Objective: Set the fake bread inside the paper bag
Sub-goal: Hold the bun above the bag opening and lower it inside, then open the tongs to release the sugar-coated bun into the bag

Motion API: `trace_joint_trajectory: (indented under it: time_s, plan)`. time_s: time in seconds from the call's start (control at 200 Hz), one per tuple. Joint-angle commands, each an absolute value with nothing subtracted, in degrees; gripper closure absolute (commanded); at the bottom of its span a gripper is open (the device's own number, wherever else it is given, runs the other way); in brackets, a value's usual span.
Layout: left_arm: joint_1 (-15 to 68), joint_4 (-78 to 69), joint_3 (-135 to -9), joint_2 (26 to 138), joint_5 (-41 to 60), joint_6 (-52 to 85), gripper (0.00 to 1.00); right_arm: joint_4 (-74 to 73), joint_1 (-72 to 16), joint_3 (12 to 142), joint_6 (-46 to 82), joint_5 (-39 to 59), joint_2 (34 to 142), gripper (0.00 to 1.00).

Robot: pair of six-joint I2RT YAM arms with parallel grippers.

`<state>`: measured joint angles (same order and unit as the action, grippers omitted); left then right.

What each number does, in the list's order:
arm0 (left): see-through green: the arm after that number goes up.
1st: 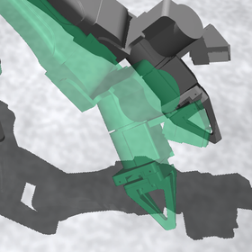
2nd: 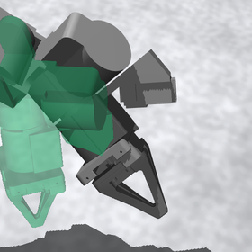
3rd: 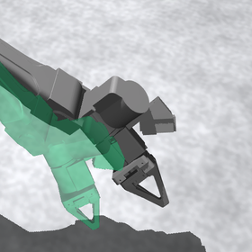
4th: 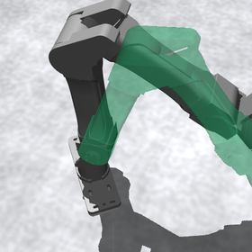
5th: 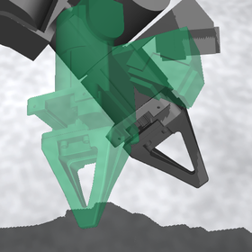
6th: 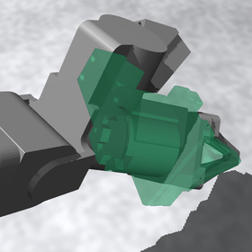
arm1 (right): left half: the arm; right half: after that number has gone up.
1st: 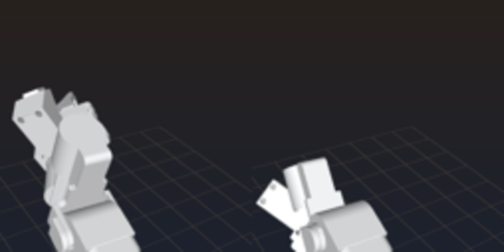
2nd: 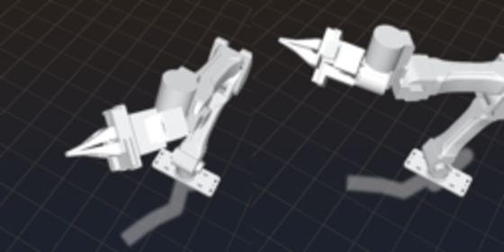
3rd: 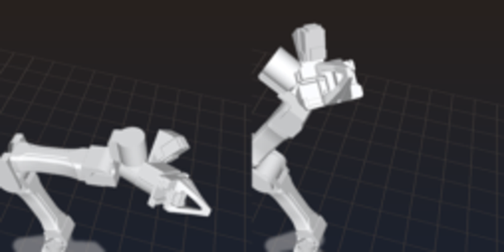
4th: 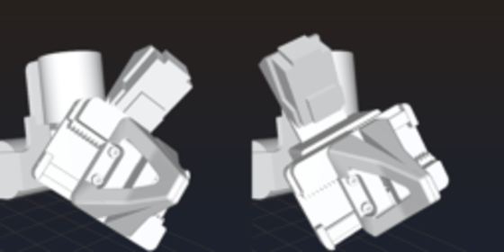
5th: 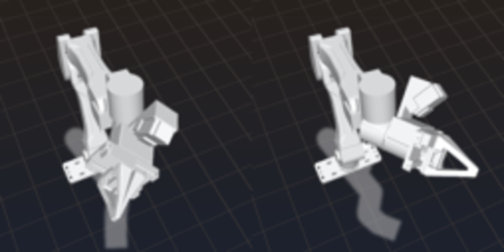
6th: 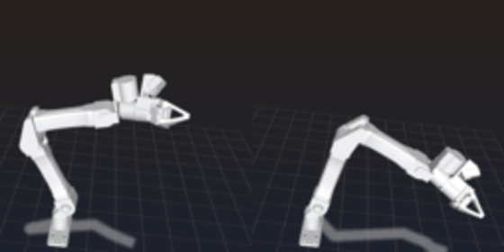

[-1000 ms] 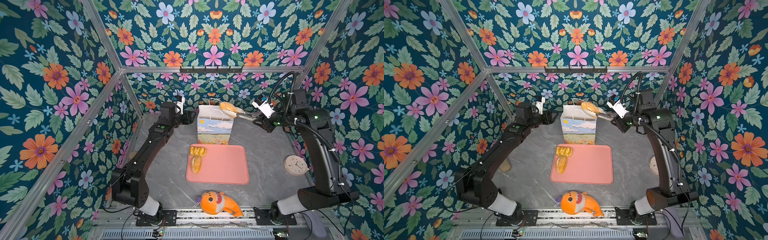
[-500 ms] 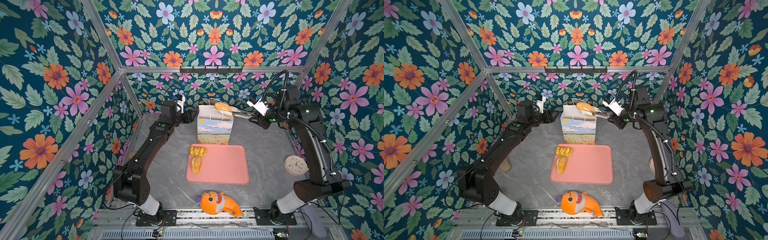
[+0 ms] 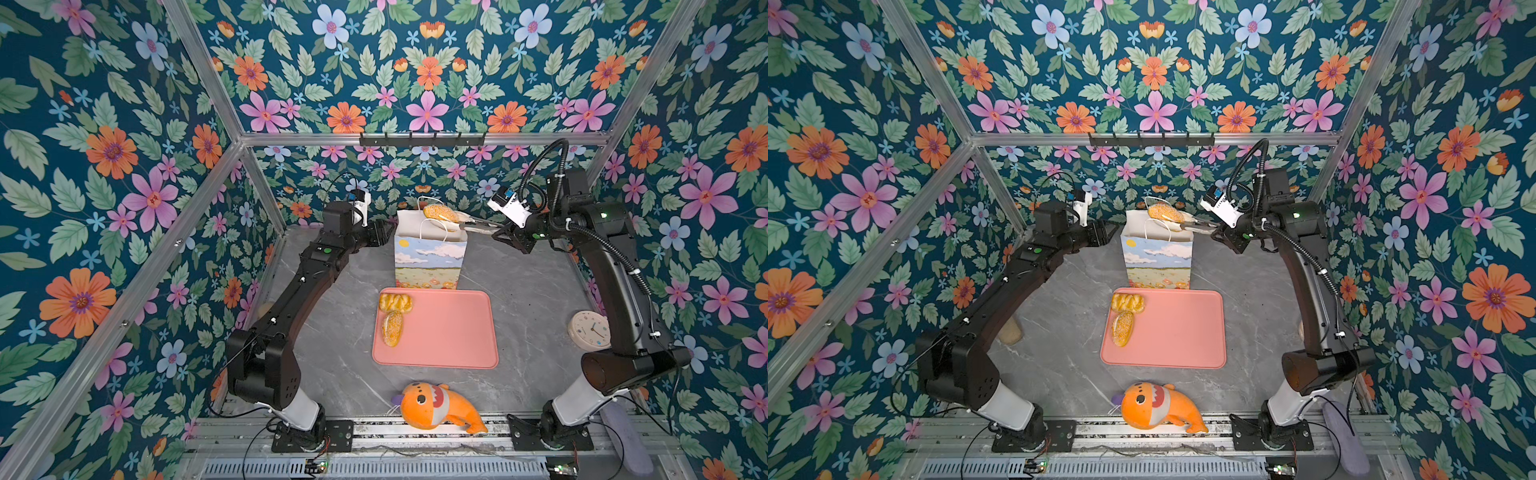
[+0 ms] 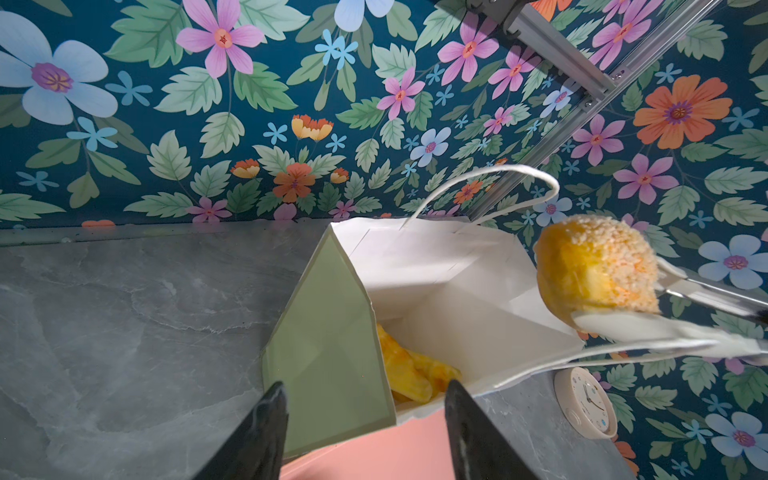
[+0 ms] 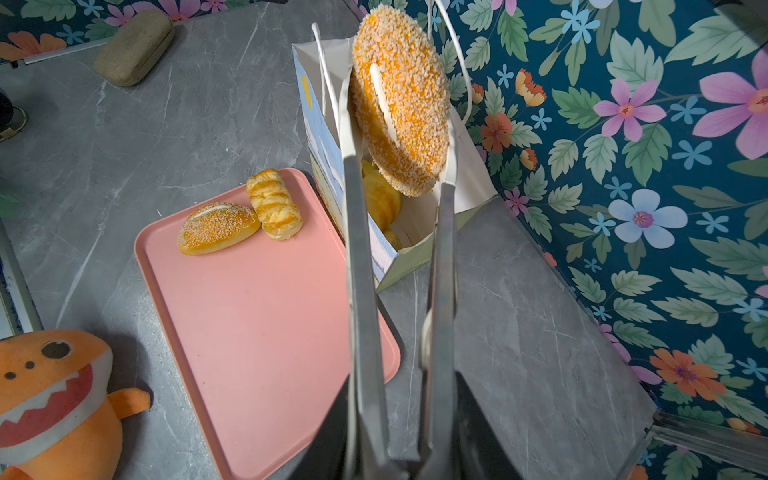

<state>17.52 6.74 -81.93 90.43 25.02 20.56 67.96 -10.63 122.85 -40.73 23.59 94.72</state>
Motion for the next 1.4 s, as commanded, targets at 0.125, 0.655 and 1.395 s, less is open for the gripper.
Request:
trace_joint_trajectory:
  time_s: [0.125, 0.655, 1.395]
  plan:
    - [17.24, 6.94, -81.78, 90.3, 25.57, 20.73, 0.39, 66.13, -10.66, 124.33, -42.36, 26.36, 97.76, 0.7]
    - [17.12, 6.68, -81.51, 91.19, 26.49, 21.71, 0.39, 66.53, -12.19, 125.29, -43.62, 25.41, 101.29, 0.71]
    - [16.71, 6.94, -80.17, 91.16, 27.25, 23.12, 0.4, 67.3, -15.12, 126.65, -44.91, 18.27, 105.38, 0.68]
